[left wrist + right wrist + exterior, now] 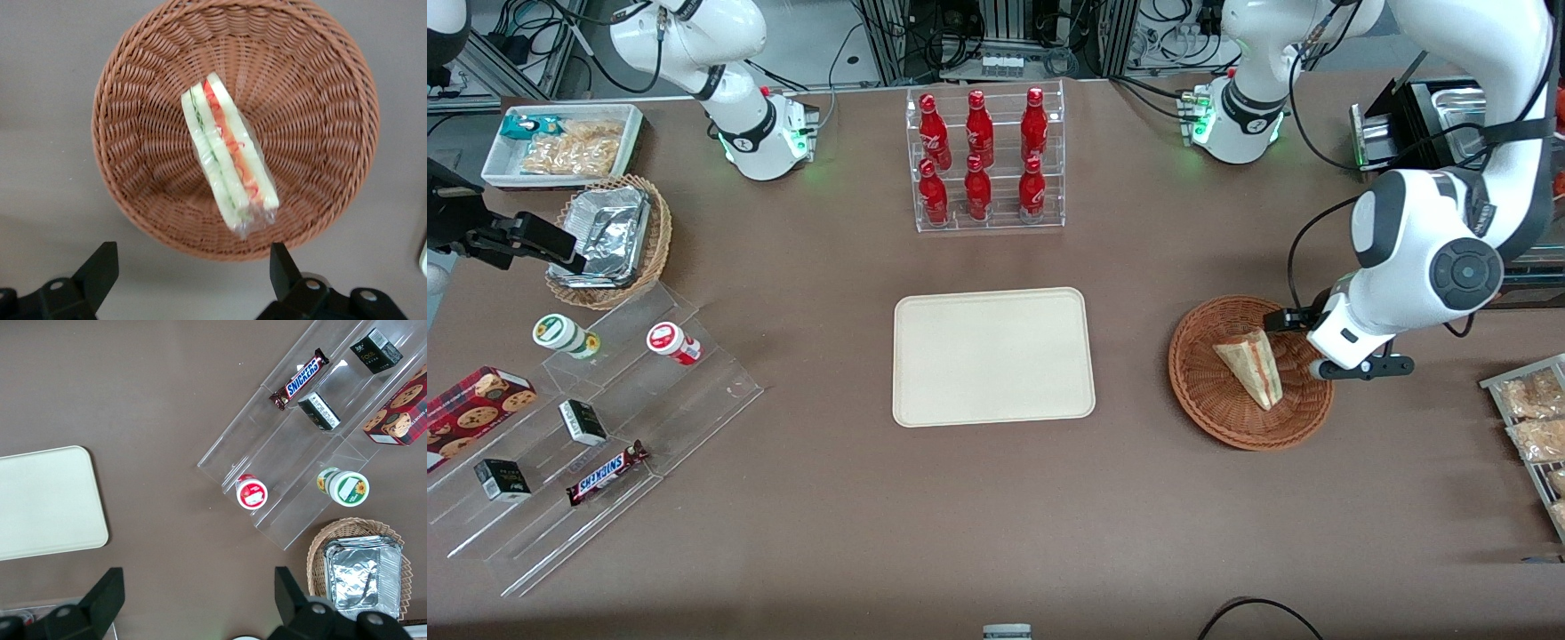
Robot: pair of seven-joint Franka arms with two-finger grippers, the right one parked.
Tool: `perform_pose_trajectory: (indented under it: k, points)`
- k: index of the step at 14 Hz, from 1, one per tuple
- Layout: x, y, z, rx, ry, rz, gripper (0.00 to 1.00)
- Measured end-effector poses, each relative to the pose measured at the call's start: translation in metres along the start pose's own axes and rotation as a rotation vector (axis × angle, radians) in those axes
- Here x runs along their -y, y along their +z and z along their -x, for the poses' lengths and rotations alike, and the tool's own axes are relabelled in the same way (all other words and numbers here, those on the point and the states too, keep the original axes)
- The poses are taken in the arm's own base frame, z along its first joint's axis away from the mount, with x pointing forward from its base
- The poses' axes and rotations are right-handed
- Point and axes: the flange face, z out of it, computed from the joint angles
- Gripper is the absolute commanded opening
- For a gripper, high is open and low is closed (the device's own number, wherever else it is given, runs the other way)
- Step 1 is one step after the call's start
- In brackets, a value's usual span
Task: Place sandwich from basket to tray
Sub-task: 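Lower the open left gripper around the sandwich and close it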
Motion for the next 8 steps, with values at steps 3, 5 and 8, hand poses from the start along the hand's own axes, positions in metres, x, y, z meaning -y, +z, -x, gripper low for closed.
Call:
perform_pose_trajectory:
  k: [3, 5, 8]
  points:
    - [-0.016, 0.024, 0.008, -0.071, -0.119, 0.015, 1.00]
    - [-0.020, 0.037, 0.013, -0.130, -0.212, 0.038, 1.00]
    - [-0.018, 0.046, 0.019, -0.154, -0.311, 0.055, 1.00]
